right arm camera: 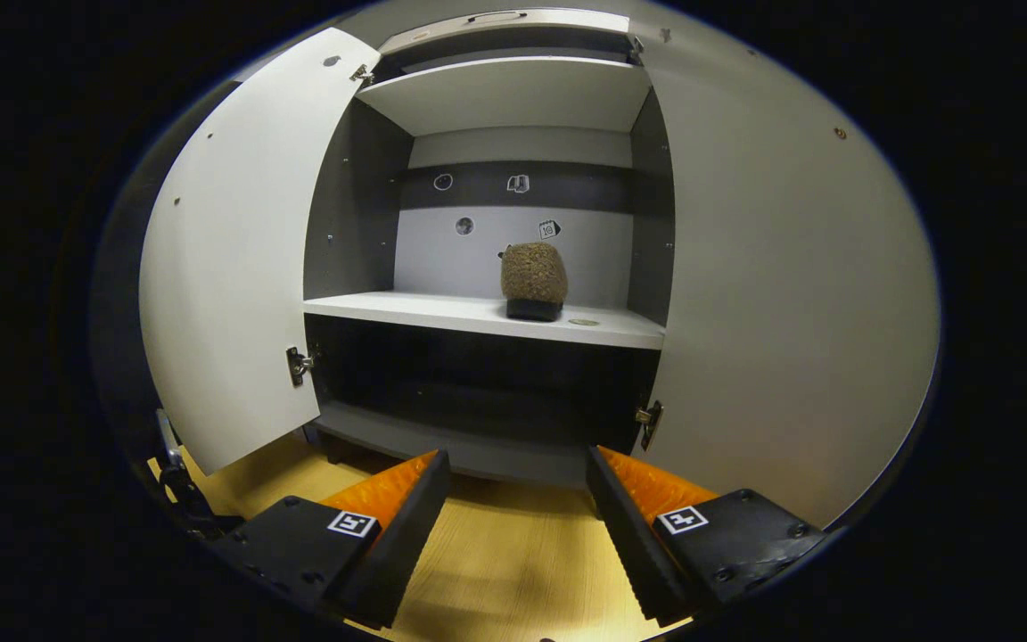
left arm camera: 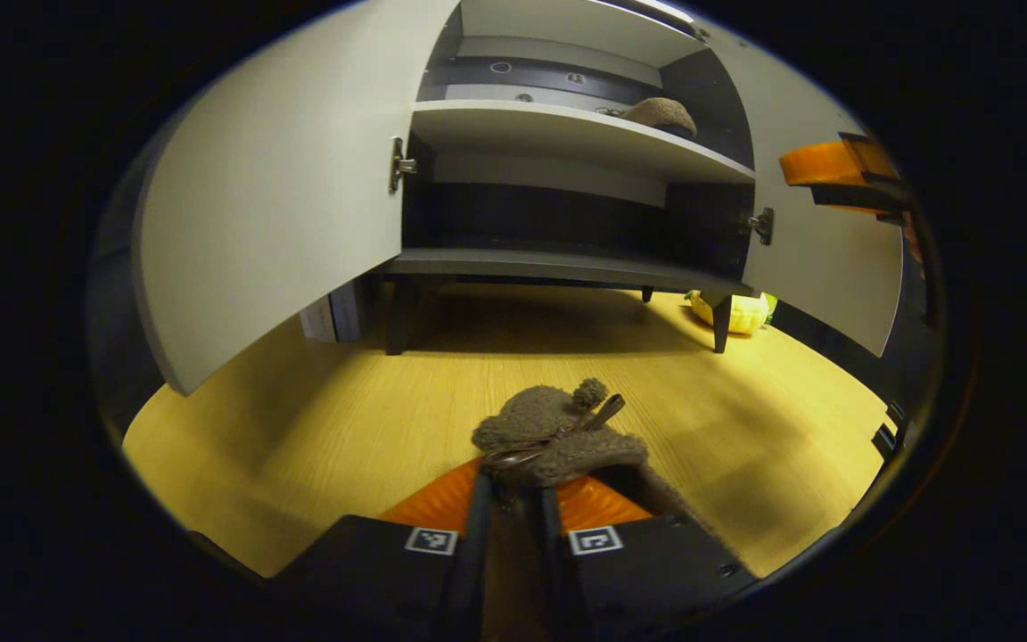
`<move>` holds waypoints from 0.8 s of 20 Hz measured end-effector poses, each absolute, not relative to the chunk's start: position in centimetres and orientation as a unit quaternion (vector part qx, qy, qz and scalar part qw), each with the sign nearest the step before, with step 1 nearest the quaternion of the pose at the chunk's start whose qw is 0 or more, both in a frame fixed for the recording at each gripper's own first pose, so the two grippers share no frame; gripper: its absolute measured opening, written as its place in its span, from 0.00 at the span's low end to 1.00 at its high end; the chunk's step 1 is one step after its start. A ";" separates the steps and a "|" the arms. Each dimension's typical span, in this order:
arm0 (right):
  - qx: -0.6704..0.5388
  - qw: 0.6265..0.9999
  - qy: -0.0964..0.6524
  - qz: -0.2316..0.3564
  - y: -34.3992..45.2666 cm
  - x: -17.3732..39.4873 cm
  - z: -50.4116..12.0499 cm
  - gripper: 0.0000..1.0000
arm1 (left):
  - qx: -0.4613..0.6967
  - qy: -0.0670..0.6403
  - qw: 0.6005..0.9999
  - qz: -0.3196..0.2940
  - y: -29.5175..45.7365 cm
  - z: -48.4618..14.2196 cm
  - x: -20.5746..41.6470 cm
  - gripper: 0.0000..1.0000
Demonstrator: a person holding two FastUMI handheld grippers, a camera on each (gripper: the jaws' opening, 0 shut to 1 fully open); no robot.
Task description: Grab one shoe with the right hand and put it into the shoe cabinet, grab the other shoe with the left hand and put it into the shoe cabinet; then close the right door with the right hand and the left door with the left hand.
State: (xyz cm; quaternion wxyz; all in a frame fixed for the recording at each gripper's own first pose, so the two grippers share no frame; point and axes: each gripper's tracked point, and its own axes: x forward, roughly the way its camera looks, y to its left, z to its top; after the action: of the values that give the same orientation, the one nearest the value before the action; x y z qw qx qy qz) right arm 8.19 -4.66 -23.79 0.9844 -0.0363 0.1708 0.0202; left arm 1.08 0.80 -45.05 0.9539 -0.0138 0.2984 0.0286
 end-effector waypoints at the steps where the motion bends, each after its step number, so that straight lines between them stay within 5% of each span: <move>1: -0.038 0.984 0.172 0.021 -4.8 8.1 -23.9 0.98 | 0.006 0.301 0.953 0.027 0.9 -45.2 1.2 0.24; 2: -0.038 0.984 0.174 0.021 -4.9 8.1 -24.0 0.98 | 0.020 0.303 0.952 0.023 0.9 -45.1 1.4 0.14; 5: -0.034 0.984 0.174 0.022 -4.9 7.9 -23.7 0.98 | -0.005 0.312 0.950 0.007 0.2 -44.3 1.1 0.06; 9: -0.031 0.985 0.167 0.017 -4.5 7.7 -21.6 0.98 | -0.001 0.280 0.960 0.017 1.1 -37.9 1.0 0.06; 16: -0.032 0.989 0.141 0.020 -2.3 6.7 -15.4 0.98 | 0.023 0.162 0.986 0.008 2.4 -17.8 1.8 0.06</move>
State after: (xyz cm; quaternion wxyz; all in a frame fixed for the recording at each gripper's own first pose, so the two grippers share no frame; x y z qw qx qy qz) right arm 6.73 -2.29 -15.36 0.9894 -0.0316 0.1407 0.0198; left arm 1.77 2.36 -17.84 0.9864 0.0227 0.1625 0.0084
